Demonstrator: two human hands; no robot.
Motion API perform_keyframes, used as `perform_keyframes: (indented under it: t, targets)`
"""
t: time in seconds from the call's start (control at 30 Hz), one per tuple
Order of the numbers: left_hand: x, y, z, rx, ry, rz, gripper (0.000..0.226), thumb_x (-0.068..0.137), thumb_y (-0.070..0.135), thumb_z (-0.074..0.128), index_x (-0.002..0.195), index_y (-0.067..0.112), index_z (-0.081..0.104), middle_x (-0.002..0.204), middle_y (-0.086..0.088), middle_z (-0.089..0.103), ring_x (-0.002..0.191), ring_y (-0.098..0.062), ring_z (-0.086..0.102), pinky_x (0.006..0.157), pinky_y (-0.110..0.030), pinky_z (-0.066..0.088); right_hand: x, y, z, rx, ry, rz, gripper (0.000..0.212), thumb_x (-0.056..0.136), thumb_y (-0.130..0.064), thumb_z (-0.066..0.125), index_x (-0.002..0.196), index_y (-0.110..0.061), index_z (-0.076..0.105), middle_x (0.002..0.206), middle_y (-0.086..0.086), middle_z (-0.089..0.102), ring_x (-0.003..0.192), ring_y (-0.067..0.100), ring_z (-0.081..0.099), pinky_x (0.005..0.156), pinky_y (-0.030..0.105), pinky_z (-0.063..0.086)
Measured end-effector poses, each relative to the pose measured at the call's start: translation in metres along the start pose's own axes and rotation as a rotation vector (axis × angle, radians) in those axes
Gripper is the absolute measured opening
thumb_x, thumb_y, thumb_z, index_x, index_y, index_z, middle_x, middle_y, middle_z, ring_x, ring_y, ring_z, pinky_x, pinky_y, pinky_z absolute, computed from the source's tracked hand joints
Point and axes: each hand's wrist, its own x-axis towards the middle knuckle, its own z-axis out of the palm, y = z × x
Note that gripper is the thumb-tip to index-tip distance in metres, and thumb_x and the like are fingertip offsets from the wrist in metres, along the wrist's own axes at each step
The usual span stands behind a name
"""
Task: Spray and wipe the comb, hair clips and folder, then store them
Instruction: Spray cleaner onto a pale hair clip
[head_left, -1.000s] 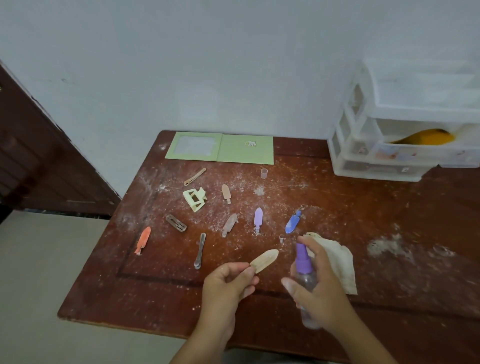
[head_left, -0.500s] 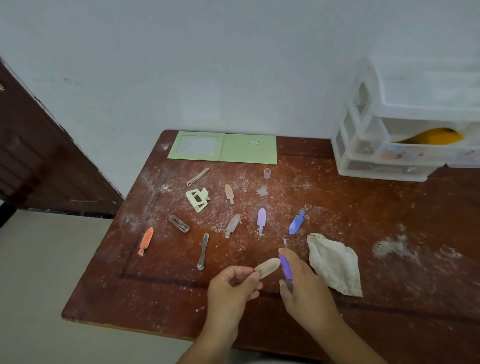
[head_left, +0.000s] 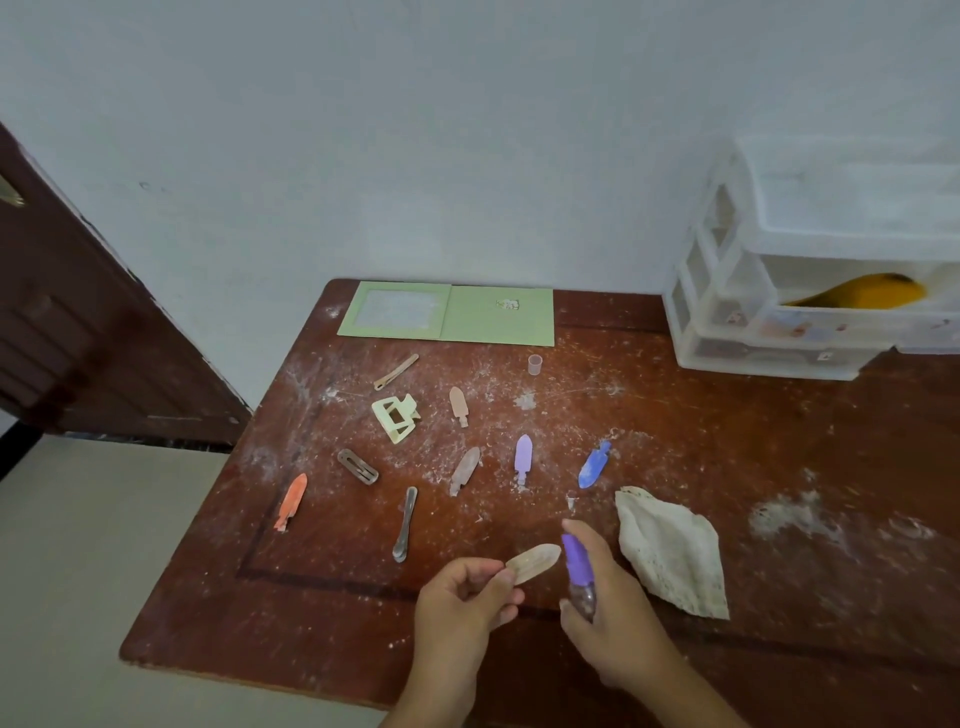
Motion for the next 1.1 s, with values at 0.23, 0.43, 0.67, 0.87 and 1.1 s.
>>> perform_keyframes:
  t: [0.23,0.43,0.67,0.87,1.1]
  targets:
    - [-0.003,-0.002,0.002,0.010,-0.010,0.002,0.012,0.083,-0.005,0.057,0.074,0.003,0.059,0.066,-0.013,0.062,0.045,-0.004,0.063,0.047,-0.012,0.051,-0.005,-0.003,0.003,-0.227,0.013,-0.074,0.058,0.088,-0.010,0.046,0.139,-0.025,0.023,0.127,-0.003,0.047,0.096,0.008,0.055,0.080,0.015,0.039]
    - [-0.002,0.000,0.001,-0.018,0.006,0.017,0.012,0.082,-0.006,0.058,0.073,0.002,0.060,0.067,-0.012,0.061,0.045,-0.003,0.062,0.046,-0.011,0.050,0.002,0.005,-0.005,-0.201,0.095,0.019,0.059,0.087,-0.007,0.048,0.138,-0.025,0.025,0.112,-0.007,0.050,0.071,-0.006,0.047,0.059,0.005,0.037]
    - [-0.001,-0.002,0.003,-0.024,0.008,0.020,0.014,0.082,-0.005,0.058,0.073,0.004,0.060,0.065,-0.009,0.062,0.047,-0.004,0.063,0.048,-0.011,0.051,-0.004,-0.004,-0.005,-0.189,0.074,-0.032,0.052,0.087,-0.011,0.051,0.133,-0.023,0.030,0.079,-0.018,0.043,0.063,-0.003,0.047,0.058,0.007,0.036]
    - [-0.003,0.000,0.004,-0.088,-0.010,0.012,0.016,0.082,-0.009,0.056,0.072,0.003,0.061,0.061,-0.007,0.062,0.046,-0.004,0.063,0.049,-0.012,0.052,-0.012,-0.017,0.003,-0.250,-0.035,-0.188,0.047,0.085,-0.022,0.042,0.130,-0.028,0.029,0.099,-0.011,0.046,0.066,-0.006,0.043,0.064,0.010,0.034]
    - [0.002,-0.005,-0.004,-0.047,0.051,0.082,0.023,0.078,-0.008,0.062,0.065,0.010,0.068,0.056,-0.003,0.069,0.065,-0.018,0.064,0.063,-0.019,0.053,-0.011,-0.013,-0.007,-0.141,0.039,-0.112,0.057,0.087,-0.019,0.055,0.130,-0.039,0.023,0.106,-0.020,0.046,0.075,0.001,0.055,0.070,0.006,0.040]
